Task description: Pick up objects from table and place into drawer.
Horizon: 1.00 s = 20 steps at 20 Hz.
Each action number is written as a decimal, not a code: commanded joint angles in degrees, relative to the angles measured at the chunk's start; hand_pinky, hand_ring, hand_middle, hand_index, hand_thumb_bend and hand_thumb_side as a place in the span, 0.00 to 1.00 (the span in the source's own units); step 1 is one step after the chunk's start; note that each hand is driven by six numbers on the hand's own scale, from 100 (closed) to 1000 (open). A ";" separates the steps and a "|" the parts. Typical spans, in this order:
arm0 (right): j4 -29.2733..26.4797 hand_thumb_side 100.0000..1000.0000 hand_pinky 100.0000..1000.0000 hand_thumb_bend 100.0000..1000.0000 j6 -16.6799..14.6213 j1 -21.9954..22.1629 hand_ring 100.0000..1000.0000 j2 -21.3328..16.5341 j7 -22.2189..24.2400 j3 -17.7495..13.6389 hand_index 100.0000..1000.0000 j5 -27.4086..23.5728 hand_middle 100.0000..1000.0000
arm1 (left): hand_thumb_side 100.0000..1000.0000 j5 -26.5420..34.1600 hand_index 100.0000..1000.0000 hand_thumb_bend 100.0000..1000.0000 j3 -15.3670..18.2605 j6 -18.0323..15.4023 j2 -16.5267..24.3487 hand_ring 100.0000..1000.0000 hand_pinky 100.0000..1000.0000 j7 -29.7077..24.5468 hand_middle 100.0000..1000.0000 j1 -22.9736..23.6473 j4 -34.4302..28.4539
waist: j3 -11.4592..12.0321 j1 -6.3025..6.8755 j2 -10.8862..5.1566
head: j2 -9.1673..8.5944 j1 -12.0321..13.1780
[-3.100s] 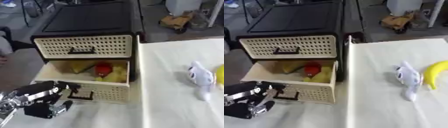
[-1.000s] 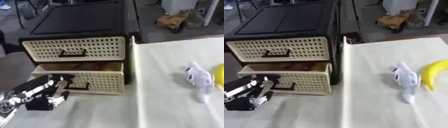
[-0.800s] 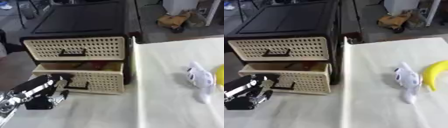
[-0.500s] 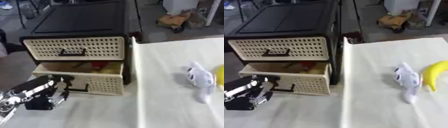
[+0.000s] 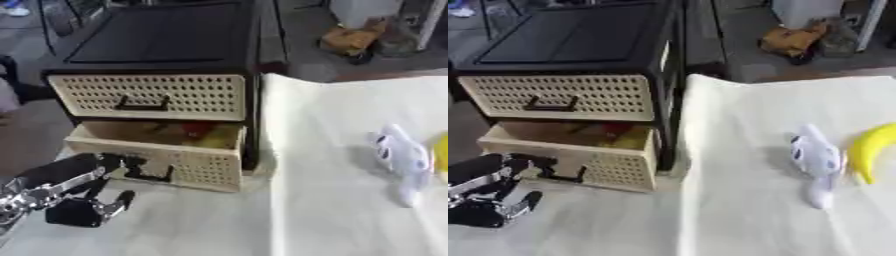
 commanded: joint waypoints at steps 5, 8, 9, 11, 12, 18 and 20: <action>-0.90 0.95 0.72 0.30 0.39 -0.75 0.85 -0.73 0.14 -0.37 0.66 -0.05 0.55 | 0.76 4.88 1.00 0.00 -0.28 -1.99 1.58 0.18 0.02 -3.63 0.61 0.10 -0.25 | -0.09 -0.22 -1.51 | -0.26 -0.08; -0.90 0.96 0.72 0.31 0.40 -0.89 0.85 -0.66 0.34 -0.33 0.66 -0.12 0.55 | 0.77 9.77 1.00 0.00 -0.45 -3.01 1.51 0.22 0.07 -5.06 0.80 -0.31 -1.72 | -0.35 -0.29 -1.45 | -0.32 -0.16; -0.90 0.96 0.72 0.31 0.35 -0.80 0.85 -0.72 0.34 -0.38 0.66 -0.10 0.55 | 0.76 9.59 1.00 0.00 -0.03 -3.40 1.74 0.24 0.10 -4.80 0.83 -0.34 -2.77 | -0.24 -0.34 -1.48 | -0.22 -0.23; -0.90 0.95 0.72 0.31 0.37 -0.66 0.85 -0.73 0.27 -0.47 0.66 -0.07 0.55 | 0.74 7.83 1.00 0.00 0.66 -3.86 1.97 0.27 0.13 -3.80 0.86 -0.23 -4.96 | -0.05 -0.35 -1.54 | -0.13 -0.29; -0.90 0.95 0.72 0.31 0.43 -0.61 0.85 -0.68 0.26 -0.49 0.66 -0.06 0.55 | 0.70 6.48 1.00 0.00 1.06 -3.98 2.08 0.30 0.16 -2.87 0.87 -0.27 -6.10 | 0.01 -0.34 -1.59 | -0.13 -0.34; -0.90 0.95 0.72 0.30 0.52 -0.60 0.85 -0.49 0.16 -0.54 0.66 -0.19 0.55 | 0.67 -2.29 1.00 0.00 1.75 -4.40 2.59 0.32 0.17 4.49 0.88 0.32 -9.89 | -0.02 -0.44 -1.83 | -0.27 -0.39; -0.90 0.95 0.72 0.30 0.54 -0.58 0.85 -0.45 0.12 -0.54 0.66 -0.26 0.55 | 0.67 -3.84 1.00 0.00 1.48 -4.60 2.52 0.31 0.17 5.80 0.88 0.47 -10.09 | -0.05 -0.49 -1.91 | -0.28 -0.39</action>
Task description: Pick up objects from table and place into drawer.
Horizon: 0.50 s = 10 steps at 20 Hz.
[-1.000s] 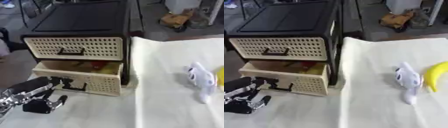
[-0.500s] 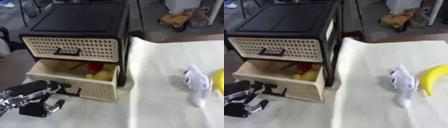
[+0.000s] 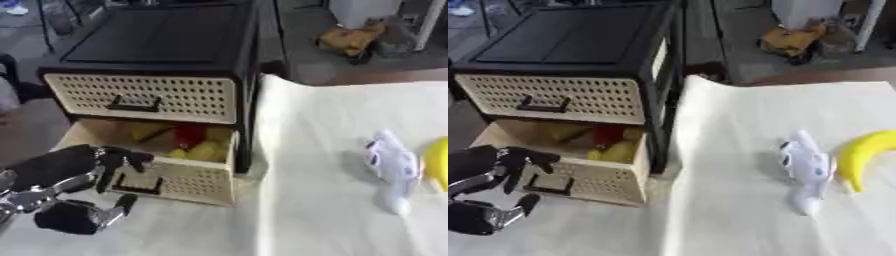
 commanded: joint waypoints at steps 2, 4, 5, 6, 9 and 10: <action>-0.90 0.95 0.72 0.30 0.16 -0.41 0.85 -0.85 -0.15 -0.56 0.66 -0.24 0.55 | 0.69 -3.11 1.00 0.00 0.57 -0.43 2.42 0.30 0.17 2.64 0.86 -0.02 -1.61 | 0.08 -0.37 -1.90 | -0.34 -0.16; -0.90 0.95 0.72 0.30 0.17 -0.21 0.85 -0.83 -0.23 -0.63 0.66 -0.25 0.55 | 0.68 -4.04 1.00 0.00 0.55 -0.56 2.53 0.30 0.16 3.03 0.83 0.30 -2.32 | 0.28 -0.48 -2.07 | -0.12 -0.25; -0.90 0.95 0.72 0.30 0.17 -0.02 0.85 -0.83 -0.27 -0.69 0.66 -0.25 0.55 | 0.68 -4.60 1.00 0.00 0.59 -0.65 2.65 0.29 0.16 3.18 0.81 0.61 -2.91 | 0.49 -0.57 -2.21 | 0.09 -0.36; -0.90 0.95 0.72 0.30 0.17 0.22 0.85 -0.84 -0.36 -0.78 0.66 -0.24 0.55 | 0.69 -5.22 1.00 0.00 0.68 -0.79 2.74 0.28 0.15 3.31 0.78 1.02 -3.68 | 0.76 -0.66 -2.39 | 0.39 -0.48; -0.90 0.95 0.72 0.30 0.14 0.95 0.85 -0.98 -0.72 -1.07 0.66 -0.21 0.55 | 0.68 -6.62 0.95 0.00 1.55 -1.00 2.59 0.27 0.14 3.90 0.72 2.59 -6.57 | 1.70 -0.89 -2.92 | 1.21 -1.10; -0.90 0.95 0.72 0.29 0.10 1.16 0.85 -1.07 -0.82 -1.13 0.66 -0.20 0.55 | 0.67 -7.12 0.92 0.00 1.85 -0.94 2.67 0.27 0.14 4.27 0.71 3.21 -7.48 | 1.97 -0.92 -3.08 | 1.46 -1.29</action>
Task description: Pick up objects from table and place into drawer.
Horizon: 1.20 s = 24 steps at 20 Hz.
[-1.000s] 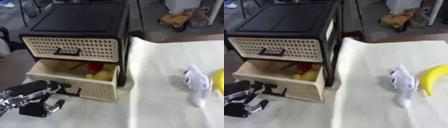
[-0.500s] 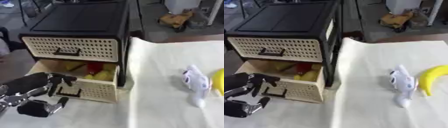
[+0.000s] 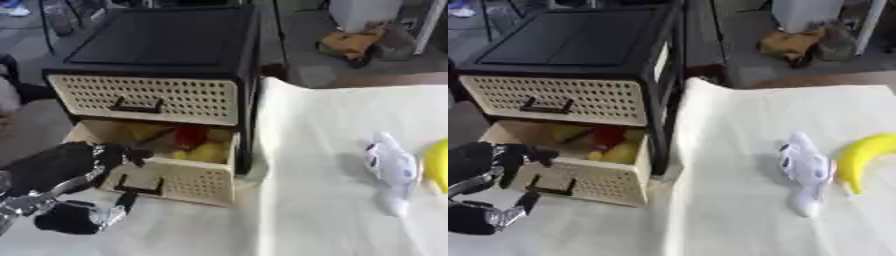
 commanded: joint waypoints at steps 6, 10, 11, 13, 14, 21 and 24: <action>-0.90 0.95 0.72 0.30 -0.07 0.32 0.85 -1.21 -0.59 -0.97 0.66 -0.17 0.55 | 0.68 -4.23 0.87 0.00 1.70 -0.15 1.67 0.27 0.13 2.65 0.70 2.65 -4.06 | 1.02 -0.51 -1.95 | 1.09 -0.85; -0.90 0.95 0.72 0.30 -0.29 0.63 0.85 -1.31 -0.57 -1.14 0.66 -0.08 0.55 | 0.67 -6.65 0.82 0.00 1.59 -0.37 1.55 0.26 0.12 3.66 0.66 3.24 -4.08 | 1.21 -0.80 -1.95 | 1.30 -0.85; -0.90 0.95 0.72 0.30 -0.30 0.76 0.85 -1.36 -0.58 -1.17 0.66 -0.04 0.55 | 0.67 -7.39 0.80 0.00 1.64 -0.46 1.59 0.25 0.12 3.95 0.65 3.47 -4.08 | 1.42 -0.85 -2.00 | 1.40 -0.93; -0.90 0.95 0.72 0.30 -0.28 1.01 0.85 -1.41 -0.62 -1.22 0.66 0.01 0.55 | 0.67 -8.51 0.75 0.00 1.78 -0.52 1.58 0.24 0.10 4.12 0.59 4.18 -4.08 | 1.99 -0.96 -2.12 | 1.60 -1.18; -0.90 0.95 0.72 0.30 -0.25 1.15 0.85 -1.44 -0.62 -1.25 0.66 0.05 0.55 | 0.67 -8.87 0.75 0.00 1.87 -0.47 1.58 0.25 0.10 4.08 0.58 4.59 -4.08 | 2.24 -0.99 -2.20 | 1.67 -1.32; -0.90 0.95 0.72 0.30 -0.32 1.77 0.85 -1.71 -0.74 -1.48 0.66 0.20 0.54 | 0.67 -10.61 0.72 0.00 2.96 0.24 1.39 0.25 0.10 3.64 0.57 7.86 -4.08 | 3.39 -1.16 -2.49 | 1.75 -2.10; -0.90 0.94 0.72 0.29 -0.43 1.89 0.85 -1.77 -0.84 -1.62 0.66 0.21 0.54 | 0.68 -11.63 0.72 0.00 3.37 0.77 1.36 0.25 0.10 3.26 0.58 9.16 -3.87 | 3.60 -1.21 -2.51 | 1.64 -2.29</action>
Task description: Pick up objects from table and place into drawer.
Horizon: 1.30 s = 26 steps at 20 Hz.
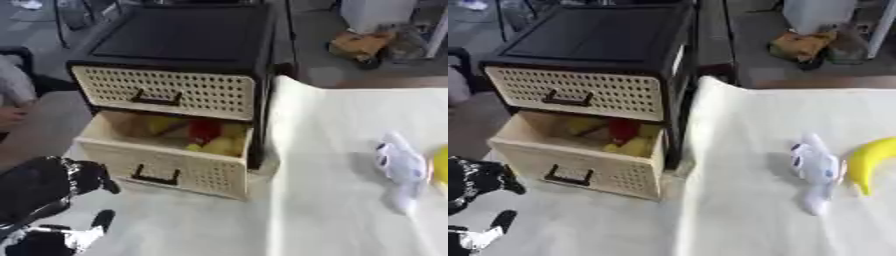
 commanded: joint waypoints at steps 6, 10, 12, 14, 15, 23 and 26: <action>-0.90 0.94 0.72 0.30 -0.19 -0.48 0.85 -1.65 -0.11 -0.84 0.66 0.09 0.54 | 0.69 -2.94 0.75 0.00 1.78 1.43 1.35 0.27 0.10 -0.34 0.62 0.60 3.05 | -0.10 -0.22 -1.14 | -0.53 -0.22; -0.90 0.94 0.73 0.30 -0.14 -0.74 0.85 -1.50 0.14 -0.84 0.66 0.20 0.54 | 0.69 -2.05 0.77 0.00 2.01 1.95 0.96 0.27 0.11 -0.23 0.66 -0.68 8.02 | -0.53 -0.18 -0.64 | -1.05 0.04; -0.90 0.94 0.73 0.30 -0.16 -0.89 0.86 -1.43 0.27 -0.85 0.66 0.18 0.54 | 0.71 -0.60 0.80 0.00 2.02 2.02 0.68 0.28 0.12 0.07 0.66 -1.41 10.29 | -0.67 -0.18 -0.38 | -1.24 0.18; -0.90 0.93 0.73 0.30 -0.10 -1.07 0.86 -1.33 0.39 -0.83 0.66 0.15 0.54 | 0.73 1.37 0.83 0.00 1.98 1.95 0.50 0.28 0.13 0.38 0.69 -2.15 12.25 | -0.84 -0.15 -0.16 | -1.43 0.28; -0.90 0.93 0.73 0.30 -0.05 -1.16 0.86 -1.28 0.48 -0.80 0.66 0.14 0.54 | 0.74 2.47 0.84 0.00 1.97 1.89 0.41 0.28 0.13 0.57 0.70 -2.54 13.10 | -0.93 -0.13 -0.05 | -1.55 0.33; -0.90 0.93 0.73 0.31 0.30 -1.78 0.86 -0.90 1.45 -0.53 0.66 0.13 0.54 | 0.81 10.97 0.91 0.00 1.56 0.34 0.31 0.27 0.14 1.34 0.72 -5.26 16.23 | -1.96 0.11 0.81 | -2.59 0.74; -0.90 0.92 0.73 0.32 0.44 -2.09 0.86 -0.72 1.88 -0.43 0.66 0.13 0.54 | 0.81 13.01 0.94 0.00 1.82 0.20 0.75 0.27 0.14 2.38 0.74 -6.51 17.44 | -2.46 0.24 1.25 | -3.24 1.04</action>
